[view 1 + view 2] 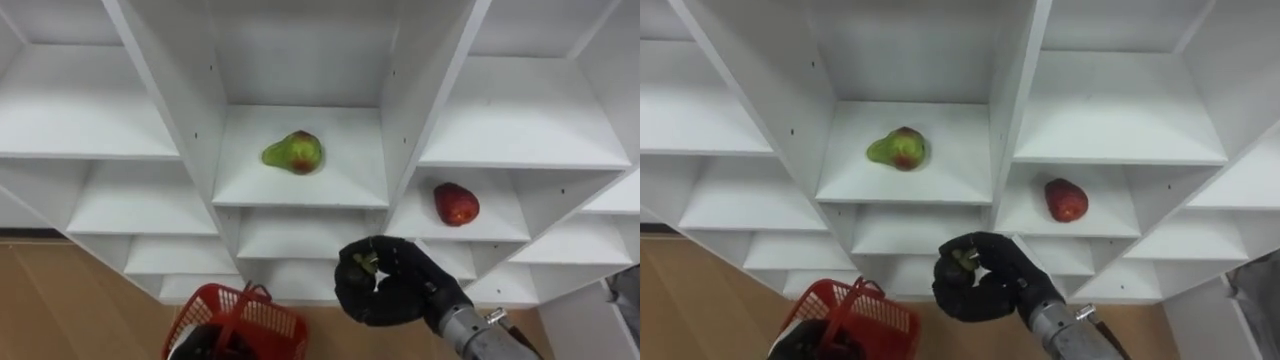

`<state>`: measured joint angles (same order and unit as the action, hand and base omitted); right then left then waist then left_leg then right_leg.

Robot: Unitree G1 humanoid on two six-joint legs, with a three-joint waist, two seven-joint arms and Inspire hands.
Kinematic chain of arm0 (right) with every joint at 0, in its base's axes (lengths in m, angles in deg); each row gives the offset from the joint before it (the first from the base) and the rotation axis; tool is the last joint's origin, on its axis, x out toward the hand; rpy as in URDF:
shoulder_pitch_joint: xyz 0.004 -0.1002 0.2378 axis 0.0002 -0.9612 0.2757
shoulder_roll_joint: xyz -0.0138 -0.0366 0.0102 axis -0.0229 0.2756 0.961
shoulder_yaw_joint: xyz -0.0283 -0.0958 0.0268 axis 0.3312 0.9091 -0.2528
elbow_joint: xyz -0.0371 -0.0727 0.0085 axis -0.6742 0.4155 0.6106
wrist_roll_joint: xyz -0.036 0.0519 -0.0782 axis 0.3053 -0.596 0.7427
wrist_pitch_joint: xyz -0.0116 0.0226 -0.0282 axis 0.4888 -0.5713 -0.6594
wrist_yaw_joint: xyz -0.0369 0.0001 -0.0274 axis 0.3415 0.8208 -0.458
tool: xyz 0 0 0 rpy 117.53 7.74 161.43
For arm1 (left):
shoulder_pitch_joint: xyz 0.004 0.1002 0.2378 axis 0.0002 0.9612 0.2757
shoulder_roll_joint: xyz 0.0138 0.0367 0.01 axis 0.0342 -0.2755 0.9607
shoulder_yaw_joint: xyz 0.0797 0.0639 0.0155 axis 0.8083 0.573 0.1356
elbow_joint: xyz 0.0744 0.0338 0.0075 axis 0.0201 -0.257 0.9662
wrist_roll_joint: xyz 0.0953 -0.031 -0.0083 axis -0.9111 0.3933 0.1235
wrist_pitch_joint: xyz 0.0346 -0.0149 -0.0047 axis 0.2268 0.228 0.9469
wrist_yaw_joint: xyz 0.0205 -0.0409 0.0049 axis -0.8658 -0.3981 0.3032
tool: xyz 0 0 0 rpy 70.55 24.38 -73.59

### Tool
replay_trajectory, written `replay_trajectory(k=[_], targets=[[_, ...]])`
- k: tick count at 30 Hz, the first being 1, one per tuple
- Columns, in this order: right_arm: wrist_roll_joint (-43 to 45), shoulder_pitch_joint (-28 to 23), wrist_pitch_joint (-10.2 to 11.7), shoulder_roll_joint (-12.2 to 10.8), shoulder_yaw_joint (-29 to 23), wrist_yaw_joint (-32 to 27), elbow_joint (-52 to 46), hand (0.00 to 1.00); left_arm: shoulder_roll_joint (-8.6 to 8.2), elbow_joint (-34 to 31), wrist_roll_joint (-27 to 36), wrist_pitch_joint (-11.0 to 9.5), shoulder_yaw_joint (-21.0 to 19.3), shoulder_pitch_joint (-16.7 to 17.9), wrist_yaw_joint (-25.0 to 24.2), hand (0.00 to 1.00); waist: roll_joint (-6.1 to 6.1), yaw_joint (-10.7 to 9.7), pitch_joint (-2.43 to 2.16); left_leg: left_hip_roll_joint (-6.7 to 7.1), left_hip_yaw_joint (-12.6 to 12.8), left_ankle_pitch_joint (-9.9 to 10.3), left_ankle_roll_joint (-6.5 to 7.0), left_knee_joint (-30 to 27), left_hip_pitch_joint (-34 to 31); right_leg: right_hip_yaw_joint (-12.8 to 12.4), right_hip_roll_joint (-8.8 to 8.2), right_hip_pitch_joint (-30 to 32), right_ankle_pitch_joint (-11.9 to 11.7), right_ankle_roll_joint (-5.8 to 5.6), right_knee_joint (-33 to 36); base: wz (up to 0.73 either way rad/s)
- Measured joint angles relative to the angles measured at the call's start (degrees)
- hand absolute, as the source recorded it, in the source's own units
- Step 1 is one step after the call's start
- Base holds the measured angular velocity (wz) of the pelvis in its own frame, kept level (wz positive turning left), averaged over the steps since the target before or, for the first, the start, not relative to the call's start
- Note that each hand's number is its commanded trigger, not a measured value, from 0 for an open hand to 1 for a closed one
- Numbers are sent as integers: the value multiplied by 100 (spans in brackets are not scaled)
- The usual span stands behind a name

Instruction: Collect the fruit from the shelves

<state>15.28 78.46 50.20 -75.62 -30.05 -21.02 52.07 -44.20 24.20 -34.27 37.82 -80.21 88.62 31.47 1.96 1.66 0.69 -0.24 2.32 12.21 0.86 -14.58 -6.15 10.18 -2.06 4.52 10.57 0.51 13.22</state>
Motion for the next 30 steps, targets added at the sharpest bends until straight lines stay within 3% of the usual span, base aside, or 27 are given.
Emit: replay_trajectory(k=[2, 14, 24, 30], targets=[[206, 81, 14, -22, 39, -71, 64, 100, -32, -38, 132, -33, 120, -59, -8, 100, -55, -7, 18, 7, -24, -12, 12, -29, -121, 47, -19, 123, 0, 0, 50, 7], [884, 817, 295, -3, 341, -529, 1748, 100, -64, 186, 307, -250, 395, -257, -228, 100, -67, 23, 20, 2, -5, -57, 34, -79, -377, 60, -65, 424, 0, 0, 169, 0], [1051, 1056, 341, -29, 791, -804, 1814, 100, -9, -16, 292, -335, 837, -269, -443, 100, -85, 44, 19, 7, -9, -78, 41, -126, -489, 102, -92, 559, 0, 0, 277, 0], [1049, 1181, 397, -36, 1033, -804, 2072, 100, -8, -155, 293, -344, 1159, -278, -653, 100, -166, 33, 25, 11, -59, -77, 42, -172, -538, 134, -92, 559, 0, 0, 276, 3]])
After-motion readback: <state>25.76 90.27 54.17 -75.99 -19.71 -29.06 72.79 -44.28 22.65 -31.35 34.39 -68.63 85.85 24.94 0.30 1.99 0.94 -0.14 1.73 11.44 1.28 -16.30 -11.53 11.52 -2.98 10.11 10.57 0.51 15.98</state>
